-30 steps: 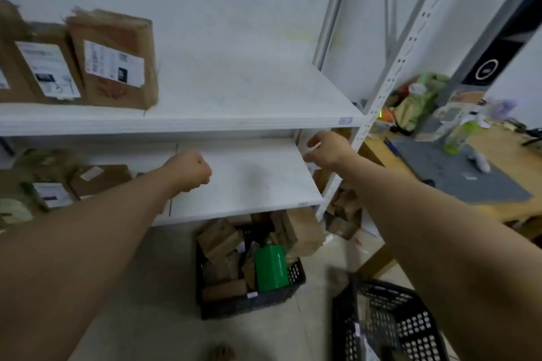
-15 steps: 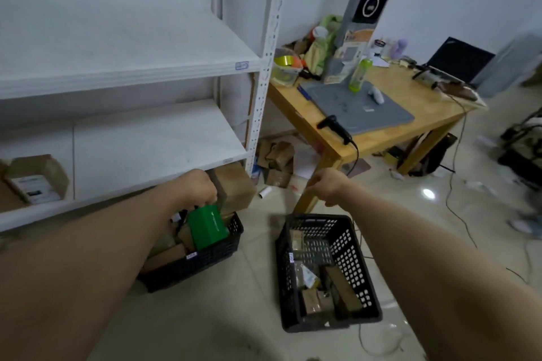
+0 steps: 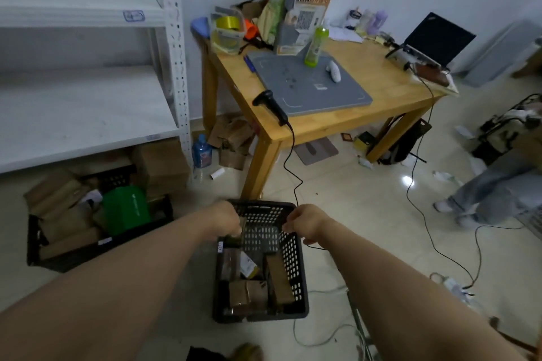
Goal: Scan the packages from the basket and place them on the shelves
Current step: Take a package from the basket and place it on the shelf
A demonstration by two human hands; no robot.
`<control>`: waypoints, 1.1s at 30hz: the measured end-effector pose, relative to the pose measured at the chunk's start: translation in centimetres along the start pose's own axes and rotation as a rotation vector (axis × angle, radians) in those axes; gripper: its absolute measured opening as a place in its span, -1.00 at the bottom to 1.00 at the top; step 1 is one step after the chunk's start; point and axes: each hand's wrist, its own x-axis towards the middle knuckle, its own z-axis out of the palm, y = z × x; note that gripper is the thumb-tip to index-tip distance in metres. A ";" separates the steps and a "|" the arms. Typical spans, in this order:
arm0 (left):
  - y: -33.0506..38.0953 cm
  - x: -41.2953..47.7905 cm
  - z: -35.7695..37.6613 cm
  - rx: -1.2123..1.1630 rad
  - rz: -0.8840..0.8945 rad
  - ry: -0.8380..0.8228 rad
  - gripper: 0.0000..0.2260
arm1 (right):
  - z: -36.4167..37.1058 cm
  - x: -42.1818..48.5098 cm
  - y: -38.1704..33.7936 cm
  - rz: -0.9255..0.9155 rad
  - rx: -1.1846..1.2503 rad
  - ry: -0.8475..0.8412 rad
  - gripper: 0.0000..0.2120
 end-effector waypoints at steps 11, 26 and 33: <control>2.8 4.4 0.8 -0.077 -0.071 0.065 -0.79 | -1.5 5.4 2.5 -0.089 -0.039 -0.100 -0.77; -2.9 16.2 8.1 -0.029 -0.156 -0.006 -0.94 | 5.8 15.1 9.1 0.073 -0.033 -0.194 -0.93; -5.9 22.7 14.5 -0.019 -0.175 -0.037 -0.79 | 10.9 20.3 15.6 0.154 -0.038 -0.208 -0.86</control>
